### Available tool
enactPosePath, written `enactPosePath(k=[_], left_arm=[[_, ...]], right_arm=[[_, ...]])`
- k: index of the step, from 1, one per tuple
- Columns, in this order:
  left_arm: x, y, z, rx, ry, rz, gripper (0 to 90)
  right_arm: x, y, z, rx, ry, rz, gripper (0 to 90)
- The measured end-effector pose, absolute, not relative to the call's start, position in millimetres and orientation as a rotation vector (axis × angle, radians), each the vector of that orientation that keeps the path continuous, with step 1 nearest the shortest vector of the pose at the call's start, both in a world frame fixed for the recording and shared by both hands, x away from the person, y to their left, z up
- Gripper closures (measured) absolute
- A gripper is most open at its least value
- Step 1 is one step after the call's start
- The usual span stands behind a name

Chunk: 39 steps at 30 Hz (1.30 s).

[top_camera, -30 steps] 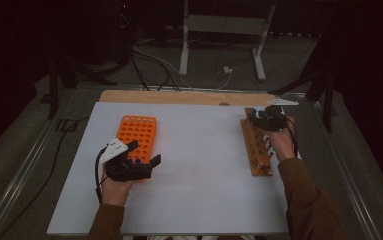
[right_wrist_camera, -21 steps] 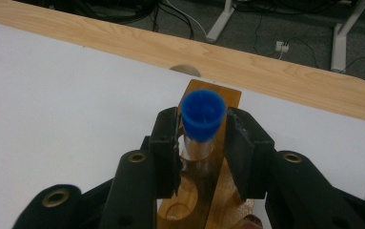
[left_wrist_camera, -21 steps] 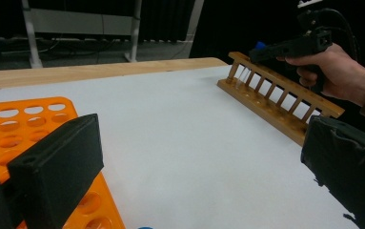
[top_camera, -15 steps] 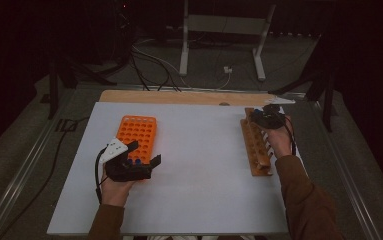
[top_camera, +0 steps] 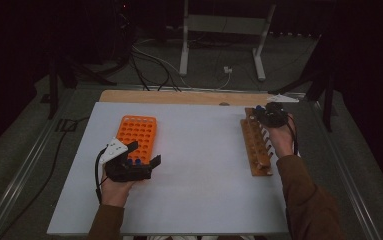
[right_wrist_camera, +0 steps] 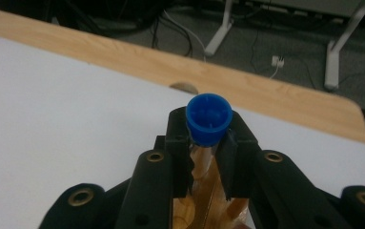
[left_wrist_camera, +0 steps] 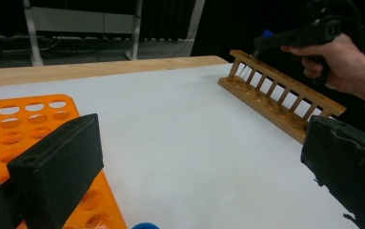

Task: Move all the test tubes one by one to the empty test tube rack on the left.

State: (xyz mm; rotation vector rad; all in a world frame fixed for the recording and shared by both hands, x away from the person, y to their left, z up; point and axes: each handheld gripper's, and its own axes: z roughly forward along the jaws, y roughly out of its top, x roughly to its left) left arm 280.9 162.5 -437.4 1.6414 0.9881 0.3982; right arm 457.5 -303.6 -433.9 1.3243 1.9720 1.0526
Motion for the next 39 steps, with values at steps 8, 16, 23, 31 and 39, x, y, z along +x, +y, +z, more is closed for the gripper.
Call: enactPosePath(k=[8,16,23,31,39], left_arm=[[277.2,153.6,-432.4,1.649,0.967,0.401,1.4],[272.0,130.1,-424.9,1.675,0.91,0.425,1.4],[274.3,105.8,-417.5,1.708,0.854,0.438,2.1],[282.1,80.5,-419.2,1.737,0.837,0.451,4.1],[293.3,52.1,-423.5,1.836,0.811,0.468,5.3]], right_arm=[[444.6,-305.6,-403.8,1.244,1.938,1.083,76.8],[424.8,-295.4,-381.8,1.157,1.965,1.117,76.7],[403.3,-268.6,-382.3,1.093,2.066,1.187,76.6],[377.5,-234.4,-387.2,1.038,2.182,1.303,76.4],[355.0,-200.7,-382.5,0.979,2.334,1.427,76.4]])
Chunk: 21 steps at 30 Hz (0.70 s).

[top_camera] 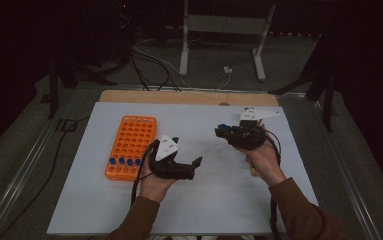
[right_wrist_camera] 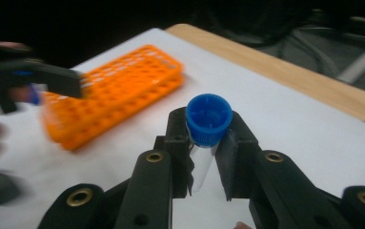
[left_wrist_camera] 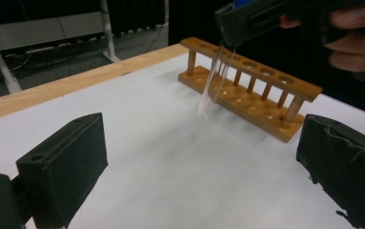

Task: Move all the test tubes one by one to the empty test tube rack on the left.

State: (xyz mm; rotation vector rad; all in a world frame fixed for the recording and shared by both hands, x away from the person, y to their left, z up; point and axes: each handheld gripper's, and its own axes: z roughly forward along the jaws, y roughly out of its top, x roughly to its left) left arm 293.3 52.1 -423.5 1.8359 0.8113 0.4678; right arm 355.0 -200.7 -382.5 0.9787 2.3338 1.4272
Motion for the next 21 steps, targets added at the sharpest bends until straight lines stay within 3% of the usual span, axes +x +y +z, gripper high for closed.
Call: enactPosePath(k=[3,11,16,21], left_arm=[[295.5,44.4,-424.2,1.834,0.809,0.477,11.8],[298.2,34.2,-423.7,1.869,0.767,0.506,50.6],[298.3,34.5,-424.4,1.884,0.759,0.498,69.5],[296.7,34.6,-424.3,1.886,0.735,0.499,77.6]], right_arm=[[346.9,-188.1,-379.7,0.93,2.378,1.442,76.3],[335.7,-163.9,-380.1,0.855,2.454,1.455,76.4],[335.2,-158.6,-382.5,0.854,2.473,1.474,76.3],[335.7,-156.8,-383.7,0.861,2.48,1.49,76.2]])
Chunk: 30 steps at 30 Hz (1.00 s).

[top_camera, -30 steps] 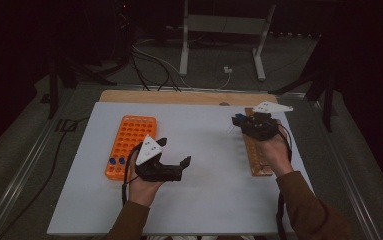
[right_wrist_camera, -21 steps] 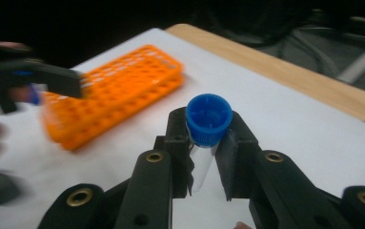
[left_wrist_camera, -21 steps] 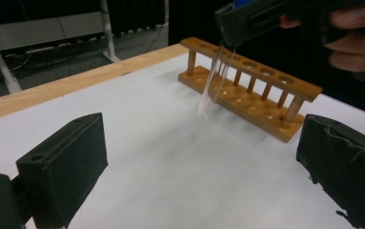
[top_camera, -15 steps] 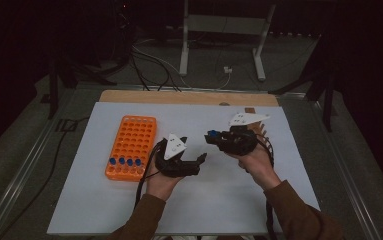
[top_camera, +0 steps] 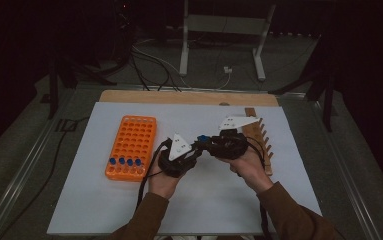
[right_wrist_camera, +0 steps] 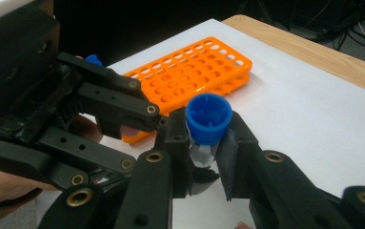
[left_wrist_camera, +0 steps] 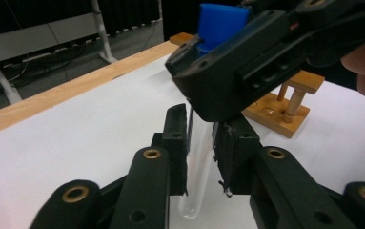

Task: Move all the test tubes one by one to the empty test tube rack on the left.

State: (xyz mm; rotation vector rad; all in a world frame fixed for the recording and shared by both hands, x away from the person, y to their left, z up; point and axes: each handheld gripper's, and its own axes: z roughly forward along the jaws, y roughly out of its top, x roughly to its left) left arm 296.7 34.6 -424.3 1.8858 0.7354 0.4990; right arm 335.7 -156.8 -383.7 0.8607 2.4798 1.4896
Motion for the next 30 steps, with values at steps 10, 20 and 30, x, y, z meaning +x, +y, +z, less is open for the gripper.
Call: enactPosePath(k=[10,20,30], left_arm=[[301.1,56.5,-419.6,1.846,0.829,0.511,78.2],[298.5,101.5,-401.2,1.747,0.906,0.563,78.2],[296.3,165.1,-381.3,1.656,0.931,0.638,78.1]], right_arm=[[342.7,-182.9,-381.2,0.921,2.405,1.564,33.0],[346.3,-218.4,-396.7,1.047,2.232,1.415,5.1],[346.0,-258.4,-406.1,1.171,2.1,1.431,0.0]])
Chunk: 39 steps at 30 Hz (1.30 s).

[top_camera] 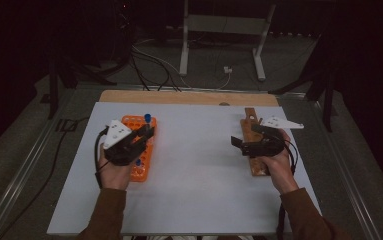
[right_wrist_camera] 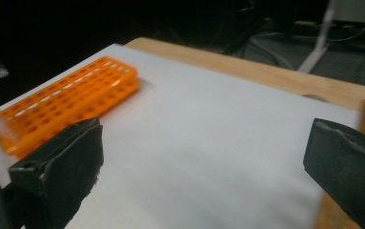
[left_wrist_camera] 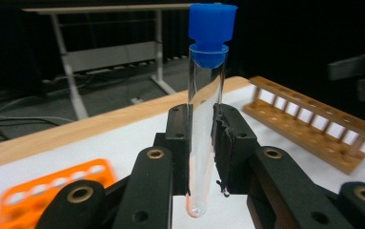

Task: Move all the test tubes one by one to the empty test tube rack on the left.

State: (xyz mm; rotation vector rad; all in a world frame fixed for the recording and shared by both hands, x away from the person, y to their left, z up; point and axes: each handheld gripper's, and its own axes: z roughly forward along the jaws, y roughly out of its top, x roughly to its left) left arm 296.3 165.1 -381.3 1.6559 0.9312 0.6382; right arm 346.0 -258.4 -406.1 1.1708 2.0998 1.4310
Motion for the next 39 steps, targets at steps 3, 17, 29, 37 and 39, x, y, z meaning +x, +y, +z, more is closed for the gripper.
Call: enactPosePath(k=[3,17,29,37,39], left_arm=[[292.9,188.7,-379.2,1.625,0.946,0.672,78.1],[284.0,256.1,-417.9,1.542,1.137,0.711,78.0],[268.8,266.4,-462.8,1.577,1.219,0.671,78.1],[263.1,267.5,-479.7,1.645,1.225,0.626,77.9],[262.0,265.1,-482.4,1.681,1.223,0.627,78.0]], right_arm=[[344.9,-268.0,-408.5,1.194,2.065,1.419,0.0],[333.9,-296.1,-419.9,1.264,1.991,1.403,0.0],[326.8,-304.9,-424.9,1.276,1.973,1.402,0.0],[325.4,-305.8,-429.6,1.287,1.972,1.408,0.0],[324.7,-305.4,-430.5,1.285,1.978,1.403,0.0]])
